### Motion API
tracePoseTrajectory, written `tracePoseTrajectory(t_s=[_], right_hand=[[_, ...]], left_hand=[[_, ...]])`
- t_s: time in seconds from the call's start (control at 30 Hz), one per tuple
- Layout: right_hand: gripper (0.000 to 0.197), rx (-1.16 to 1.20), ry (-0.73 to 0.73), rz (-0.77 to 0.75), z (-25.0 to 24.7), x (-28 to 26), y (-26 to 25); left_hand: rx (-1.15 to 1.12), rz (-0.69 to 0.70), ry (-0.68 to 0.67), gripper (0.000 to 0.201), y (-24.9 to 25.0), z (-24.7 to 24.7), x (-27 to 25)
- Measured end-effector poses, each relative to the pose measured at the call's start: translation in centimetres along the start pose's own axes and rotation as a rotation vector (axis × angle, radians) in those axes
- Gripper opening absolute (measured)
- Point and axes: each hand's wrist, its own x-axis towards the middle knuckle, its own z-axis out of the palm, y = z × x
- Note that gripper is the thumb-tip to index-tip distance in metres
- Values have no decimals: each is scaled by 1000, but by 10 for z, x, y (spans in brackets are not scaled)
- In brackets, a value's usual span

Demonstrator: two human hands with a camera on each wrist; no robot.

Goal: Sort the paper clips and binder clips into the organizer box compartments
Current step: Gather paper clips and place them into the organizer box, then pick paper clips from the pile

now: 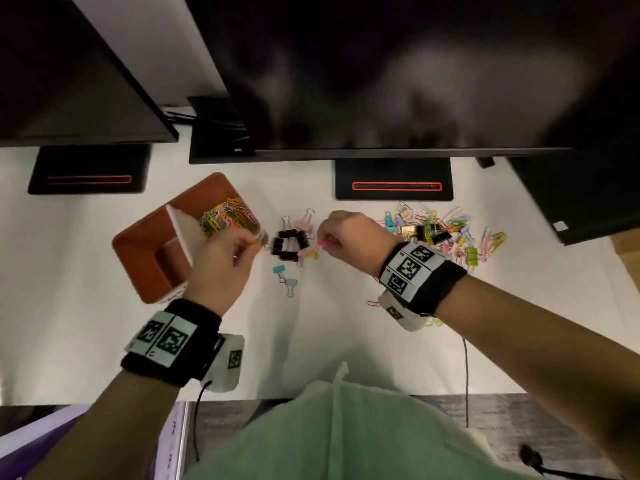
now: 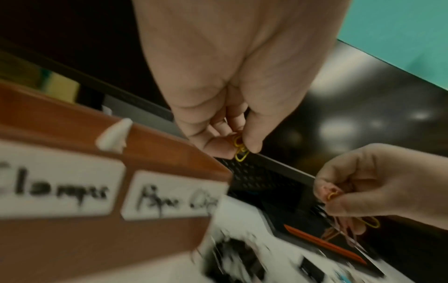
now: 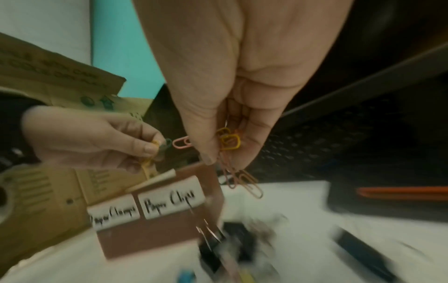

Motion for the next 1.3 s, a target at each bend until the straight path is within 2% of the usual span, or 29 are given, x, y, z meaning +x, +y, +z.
tracePoseTrajectory(t_s=[0.1,0.2,0.27,0.33,0.43,0.53,0.6,0.67,0.77,0.87,0.97,1.07,1.17,1.3], right_hand=[[14,77,83,-104,-3,44,-50],[13,98,136,-112,6,90,-93],[22,106,106,-51,16,112,-109],[36,126,43,10,25,118,-112],[41,223,73,-32,28,105,-105],[32,308,119,-90,22,74,-82],[24,282,157,-62,14,47,-52],[20,235,236,27,5,19,-14],[20,80,334,251,-6,-20,49],[23,-9,383,463,-16,-47,101],[26,-6,373,551,-21,-55,136],[32,-6,301,556,-18,-52,155],[31,27,251,483,-9,-52,158],[35,21,177,389,7,-61,157]], left_hand=[[83,-117,91,5,-13,-37,15],[74,-251,45,12,-34,-53,30],[23,-296,4,18,-42,-58,35],[97,-269,-18,27,-42,-61,34],[129,-86,41,34,-37,-64,27],[29,16,34,36,-30,-54,19],[-29,54,-8,36,-20,-41,17],[-86,107,-58,32,-4,-23,16],[-99,204,-155,25,22,13,19],[-77,265,-280,31,47,60,26],[0,325,-405,37,74,109,37],[89,344,-468,44,95,151,53],[223,312,-533,50,102,180,70],[341,368,-565,41,95,190,79]])
